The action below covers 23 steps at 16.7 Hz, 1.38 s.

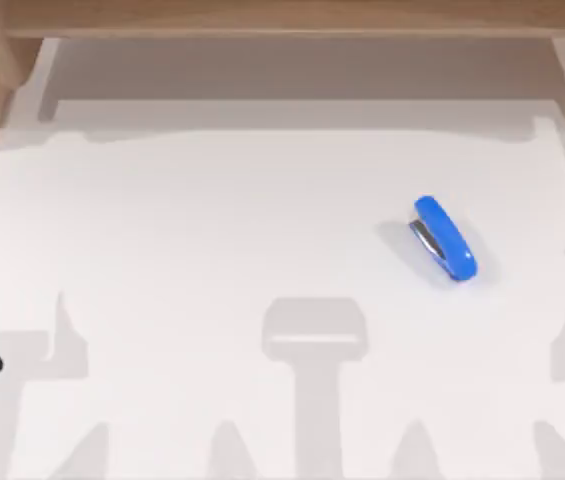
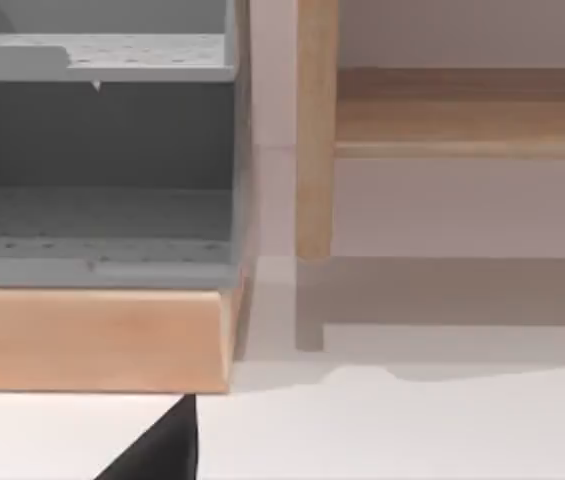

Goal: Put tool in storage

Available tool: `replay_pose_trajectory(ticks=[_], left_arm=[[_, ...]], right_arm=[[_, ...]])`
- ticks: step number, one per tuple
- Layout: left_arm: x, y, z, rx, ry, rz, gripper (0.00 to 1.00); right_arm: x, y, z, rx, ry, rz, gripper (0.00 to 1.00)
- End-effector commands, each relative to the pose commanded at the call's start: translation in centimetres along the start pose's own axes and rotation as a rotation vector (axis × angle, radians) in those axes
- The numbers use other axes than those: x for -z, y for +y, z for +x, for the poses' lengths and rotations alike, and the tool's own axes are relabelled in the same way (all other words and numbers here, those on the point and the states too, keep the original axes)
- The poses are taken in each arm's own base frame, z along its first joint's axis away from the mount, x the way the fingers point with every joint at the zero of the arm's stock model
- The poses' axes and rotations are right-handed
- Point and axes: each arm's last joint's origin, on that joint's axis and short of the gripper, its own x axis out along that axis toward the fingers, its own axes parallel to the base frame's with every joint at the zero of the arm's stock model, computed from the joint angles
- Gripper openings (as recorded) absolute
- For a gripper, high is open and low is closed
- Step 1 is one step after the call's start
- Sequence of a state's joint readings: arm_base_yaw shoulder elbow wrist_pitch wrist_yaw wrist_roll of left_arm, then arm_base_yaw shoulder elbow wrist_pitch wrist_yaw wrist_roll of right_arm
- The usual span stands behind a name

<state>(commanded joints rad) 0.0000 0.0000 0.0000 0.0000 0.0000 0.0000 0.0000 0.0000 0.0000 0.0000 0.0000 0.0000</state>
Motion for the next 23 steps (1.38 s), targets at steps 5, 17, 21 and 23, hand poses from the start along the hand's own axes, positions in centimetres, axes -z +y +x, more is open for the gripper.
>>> replay_pose_trajectory(ticks=[5,17,21,23], left_arm=[[0.0,0.0,0.0,0.0,0.0,0.0,1.0],[0.0,0.0,0.0,0.0,0.0,0.0,1.0],[0.0,0.0,0.0,0.0,0.0,0.0,1.0],[0.0,0.0,0.0,0.0,0.0,0.0,1.0]], right_arm=[[-1.1,0.0,0.1,0.001,0.043,-0.001,1.0],[-12.5,2.1,10.4,-0.089,0.709,-0.068,1.0],[-11.8,5.2,18.3,-0.175,1.018,-0.14,1.0],[-9.9,7.4,22.0,-0.221,1.16,-0.186,1.0]])
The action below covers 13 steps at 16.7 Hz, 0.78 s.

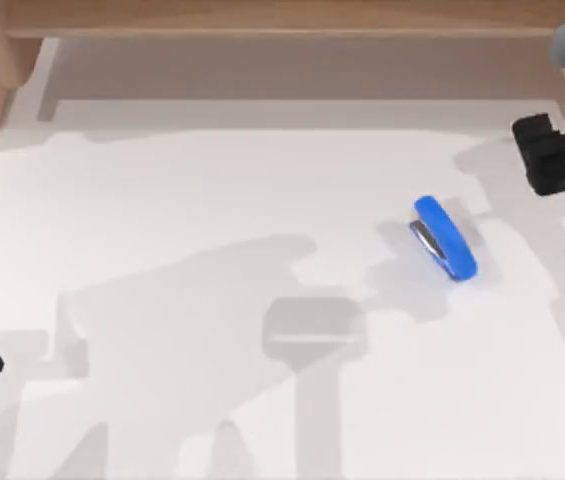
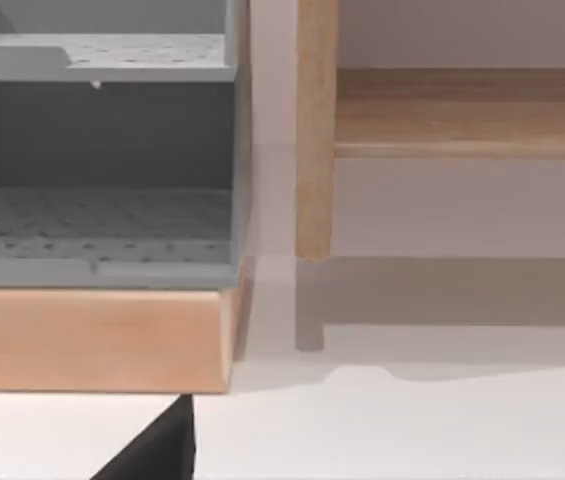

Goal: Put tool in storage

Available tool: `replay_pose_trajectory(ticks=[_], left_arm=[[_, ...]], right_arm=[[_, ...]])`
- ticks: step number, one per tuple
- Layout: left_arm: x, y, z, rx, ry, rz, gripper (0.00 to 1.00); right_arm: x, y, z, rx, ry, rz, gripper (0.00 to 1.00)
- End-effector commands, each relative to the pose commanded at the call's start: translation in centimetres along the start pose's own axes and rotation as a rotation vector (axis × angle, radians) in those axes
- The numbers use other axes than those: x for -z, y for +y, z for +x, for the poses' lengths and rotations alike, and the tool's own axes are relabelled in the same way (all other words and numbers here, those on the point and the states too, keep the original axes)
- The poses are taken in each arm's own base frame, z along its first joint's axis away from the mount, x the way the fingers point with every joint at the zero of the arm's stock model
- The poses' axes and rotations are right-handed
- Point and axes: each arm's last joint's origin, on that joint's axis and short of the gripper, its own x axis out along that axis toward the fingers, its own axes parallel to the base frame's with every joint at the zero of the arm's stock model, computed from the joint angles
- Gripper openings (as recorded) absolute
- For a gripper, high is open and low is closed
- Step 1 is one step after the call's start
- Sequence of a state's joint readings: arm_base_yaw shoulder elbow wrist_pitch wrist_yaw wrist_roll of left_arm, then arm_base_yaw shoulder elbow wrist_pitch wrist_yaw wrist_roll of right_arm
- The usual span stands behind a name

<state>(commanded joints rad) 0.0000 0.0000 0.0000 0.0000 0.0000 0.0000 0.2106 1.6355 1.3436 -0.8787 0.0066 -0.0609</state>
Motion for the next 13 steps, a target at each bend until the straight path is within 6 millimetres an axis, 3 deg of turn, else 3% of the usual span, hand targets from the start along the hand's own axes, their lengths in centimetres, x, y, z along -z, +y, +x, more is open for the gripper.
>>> replay_pose_trajectory(ticks=[3,7,10,13], left_arm=[[0.0,0.0,0.0,0.0,0.0,0.0,1.0],[0.0,0.0,0.0,0.0,0.0,0.0,1.0],[0.0,0.0,0.0,0.0,0.0,0.0,1.0],[0.0,0.0,0.0,0.0,0.0,0.0,1.0]], right_arm=[[-3.3,2.4,5.4,-0.037,0.183,-0.079,1.0],[-5.3,5.7,11.2,-0.067,0.337,-0.168,1.0],[-5.8,7.1,13.0,-0.076,0.379,-0.202,1.0],[-5.8,7.2,13.2,-0.077,0.382,-0.204,1.0]])
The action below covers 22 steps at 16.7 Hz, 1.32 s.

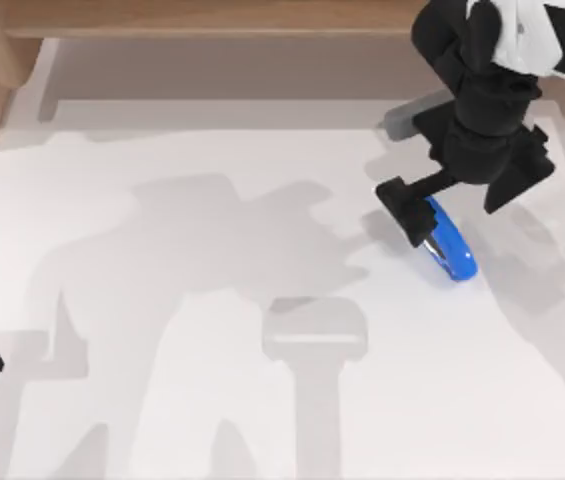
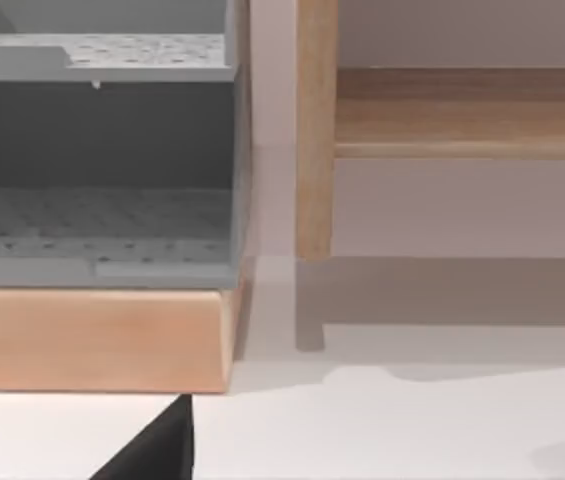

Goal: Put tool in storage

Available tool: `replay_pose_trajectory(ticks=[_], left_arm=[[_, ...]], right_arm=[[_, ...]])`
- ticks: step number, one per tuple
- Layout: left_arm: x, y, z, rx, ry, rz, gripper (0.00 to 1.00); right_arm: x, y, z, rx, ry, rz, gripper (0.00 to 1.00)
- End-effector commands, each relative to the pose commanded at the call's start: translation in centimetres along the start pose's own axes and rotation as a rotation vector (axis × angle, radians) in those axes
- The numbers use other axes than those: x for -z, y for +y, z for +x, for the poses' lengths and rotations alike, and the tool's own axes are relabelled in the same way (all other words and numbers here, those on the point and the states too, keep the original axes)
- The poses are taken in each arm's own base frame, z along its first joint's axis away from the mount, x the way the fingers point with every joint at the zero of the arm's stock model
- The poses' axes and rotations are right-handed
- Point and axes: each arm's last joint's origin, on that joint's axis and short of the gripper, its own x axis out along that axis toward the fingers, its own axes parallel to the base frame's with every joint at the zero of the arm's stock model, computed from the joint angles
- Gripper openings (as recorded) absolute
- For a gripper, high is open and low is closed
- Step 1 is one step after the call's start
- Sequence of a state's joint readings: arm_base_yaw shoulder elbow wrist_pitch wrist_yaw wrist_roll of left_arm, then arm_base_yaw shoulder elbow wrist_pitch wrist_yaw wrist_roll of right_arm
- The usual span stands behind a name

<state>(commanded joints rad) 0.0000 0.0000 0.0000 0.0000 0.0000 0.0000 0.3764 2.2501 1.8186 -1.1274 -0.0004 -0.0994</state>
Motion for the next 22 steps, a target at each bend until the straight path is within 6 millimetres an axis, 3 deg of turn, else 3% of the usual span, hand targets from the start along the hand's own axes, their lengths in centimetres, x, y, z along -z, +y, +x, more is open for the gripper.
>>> replay_pose_trajectory(ticks=[4,9,13,22], left_arm=[[0.0,0.0,0.0,0.0,0.0,0.0,1.0],[0.0,0.0,0.0,0.0,0.0,0.0,1.0],[0.0,0.0,0.0,0.0,0.0,0.0,1.0],[0.0,0.0,0.0,0.0,0.0,0.0,1.0]], right_arm=[[0.1,-0.1,0.6,0.0,0.002,0.0,1.0],[0.0,0.0,4.6,0.0,-0.003,0.0,1.0],[0.0,0.0,5.0,0.0,0.0,0.0,1.0],[0.0,0.0,5.0,0.0,0.0,0.0,0.32]])
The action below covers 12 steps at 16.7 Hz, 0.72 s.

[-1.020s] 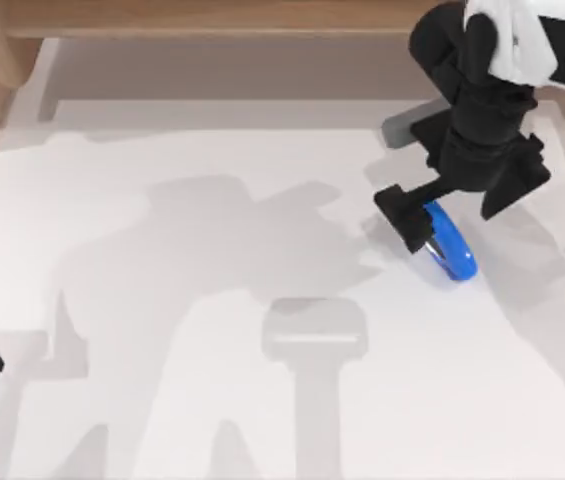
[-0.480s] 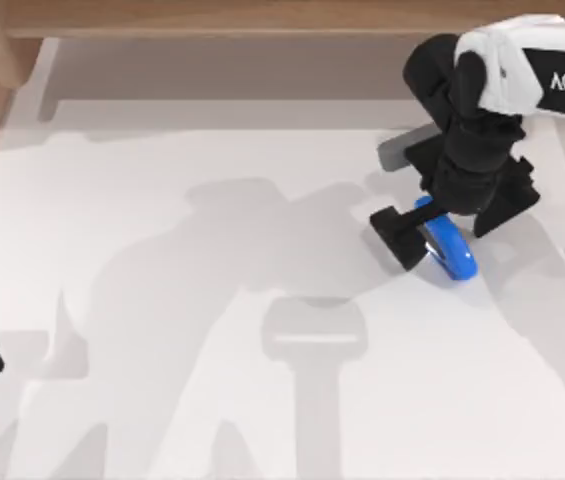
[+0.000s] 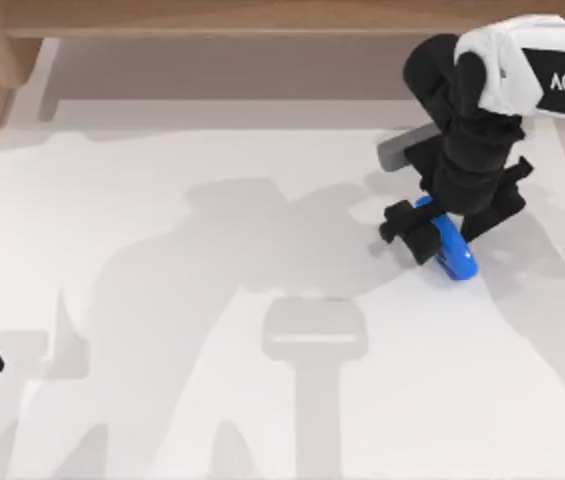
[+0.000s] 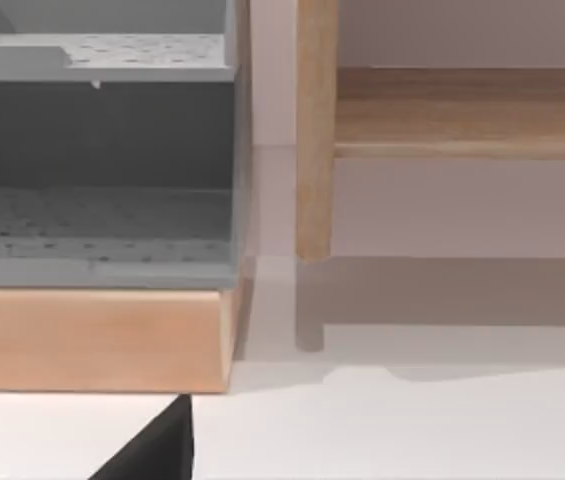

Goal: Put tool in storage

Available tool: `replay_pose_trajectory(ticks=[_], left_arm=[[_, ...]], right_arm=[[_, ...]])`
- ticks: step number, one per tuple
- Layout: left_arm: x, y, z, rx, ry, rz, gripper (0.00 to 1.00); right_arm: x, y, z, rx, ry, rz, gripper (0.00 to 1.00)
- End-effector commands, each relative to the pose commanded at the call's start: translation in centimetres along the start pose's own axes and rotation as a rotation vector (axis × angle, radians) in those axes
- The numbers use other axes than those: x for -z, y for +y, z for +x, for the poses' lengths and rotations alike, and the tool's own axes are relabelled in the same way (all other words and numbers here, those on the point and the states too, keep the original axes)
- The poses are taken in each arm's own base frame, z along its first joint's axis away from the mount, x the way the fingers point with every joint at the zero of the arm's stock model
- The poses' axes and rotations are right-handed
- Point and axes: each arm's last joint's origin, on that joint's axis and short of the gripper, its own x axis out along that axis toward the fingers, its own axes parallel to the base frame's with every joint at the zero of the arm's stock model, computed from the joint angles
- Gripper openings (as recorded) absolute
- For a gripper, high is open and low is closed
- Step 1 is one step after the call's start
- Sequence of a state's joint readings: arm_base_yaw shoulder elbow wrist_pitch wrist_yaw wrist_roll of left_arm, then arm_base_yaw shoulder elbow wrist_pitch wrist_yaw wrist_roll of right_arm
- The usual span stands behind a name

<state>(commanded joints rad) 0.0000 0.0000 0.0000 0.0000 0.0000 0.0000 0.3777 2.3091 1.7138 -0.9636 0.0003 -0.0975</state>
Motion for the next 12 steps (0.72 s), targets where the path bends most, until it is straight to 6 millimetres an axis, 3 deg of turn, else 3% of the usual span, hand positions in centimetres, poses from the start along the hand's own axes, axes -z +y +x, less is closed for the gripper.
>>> replay_pose_trajectory(ticks=[4,12], left_arm=[[0.0,0.0,0.0,0.0,0.0,0.0,1.0],[0.0,0.0,0.0,0.0,0.0,0.0,1.0]], right_arm=[[0.0,0.0,0.0,0.0,0.0,0.0,0.02],[0.0,0.0,0.0,0.0,0.0,0.0,0.0]])
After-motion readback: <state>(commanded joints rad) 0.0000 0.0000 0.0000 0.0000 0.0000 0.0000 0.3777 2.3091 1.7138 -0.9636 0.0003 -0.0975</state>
